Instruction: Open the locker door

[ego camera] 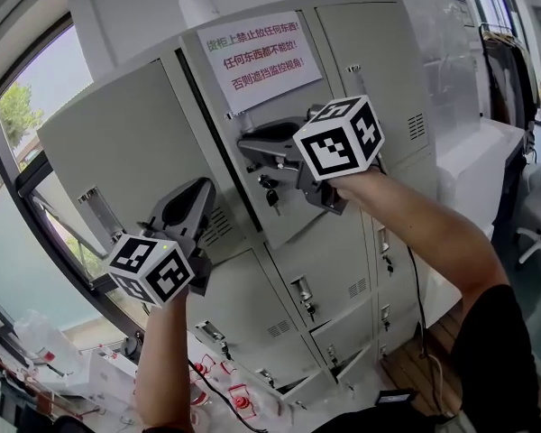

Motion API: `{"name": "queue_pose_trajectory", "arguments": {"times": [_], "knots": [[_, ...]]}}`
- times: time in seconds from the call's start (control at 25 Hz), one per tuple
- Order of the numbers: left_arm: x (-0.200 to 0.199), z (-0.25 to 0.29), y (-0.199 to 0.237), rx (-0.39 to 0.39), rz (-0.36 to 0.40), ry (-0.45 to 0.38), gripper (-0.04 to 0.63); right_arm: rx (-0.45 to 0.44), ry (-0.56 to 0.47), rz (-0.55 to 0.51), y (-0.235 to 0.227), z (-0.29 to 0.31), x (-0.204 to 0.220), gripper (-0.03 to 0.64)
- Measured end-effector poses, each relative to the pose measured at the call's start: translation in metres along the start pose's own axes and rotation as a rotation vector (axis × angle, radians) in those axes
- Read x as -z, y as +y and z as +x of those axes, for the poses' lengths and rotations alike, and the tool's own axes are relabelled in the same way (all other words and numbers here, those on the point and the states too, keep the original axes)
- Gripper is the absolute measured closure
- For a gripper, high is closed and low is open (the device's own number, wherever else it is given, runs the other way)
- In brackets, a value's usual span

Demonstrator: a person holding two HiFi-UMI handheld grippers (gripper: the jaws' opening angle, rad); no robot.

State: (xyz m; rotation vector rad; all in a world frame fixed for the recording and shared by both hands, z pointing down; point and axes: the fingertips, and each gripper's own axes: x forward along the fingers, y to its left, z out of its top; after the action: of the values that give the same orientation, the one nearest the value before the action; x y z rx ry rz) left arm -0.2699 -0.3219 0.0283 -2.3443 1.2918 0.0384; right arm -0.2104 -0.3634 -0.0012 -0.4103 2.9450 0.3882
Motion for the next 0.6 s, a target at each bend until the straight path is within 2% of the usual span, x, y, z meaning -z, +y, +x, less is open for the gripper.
{"name": "queue_pose_trajectory", "arguments": {"times": [0.6], "knots": [[-0.002, -0.002, -0.016, -0.040, -0.020, 0.005, 0.572, -0.143, -0.046, 0.039, 0.023, -0.048, -0.014, 0.571]]}}
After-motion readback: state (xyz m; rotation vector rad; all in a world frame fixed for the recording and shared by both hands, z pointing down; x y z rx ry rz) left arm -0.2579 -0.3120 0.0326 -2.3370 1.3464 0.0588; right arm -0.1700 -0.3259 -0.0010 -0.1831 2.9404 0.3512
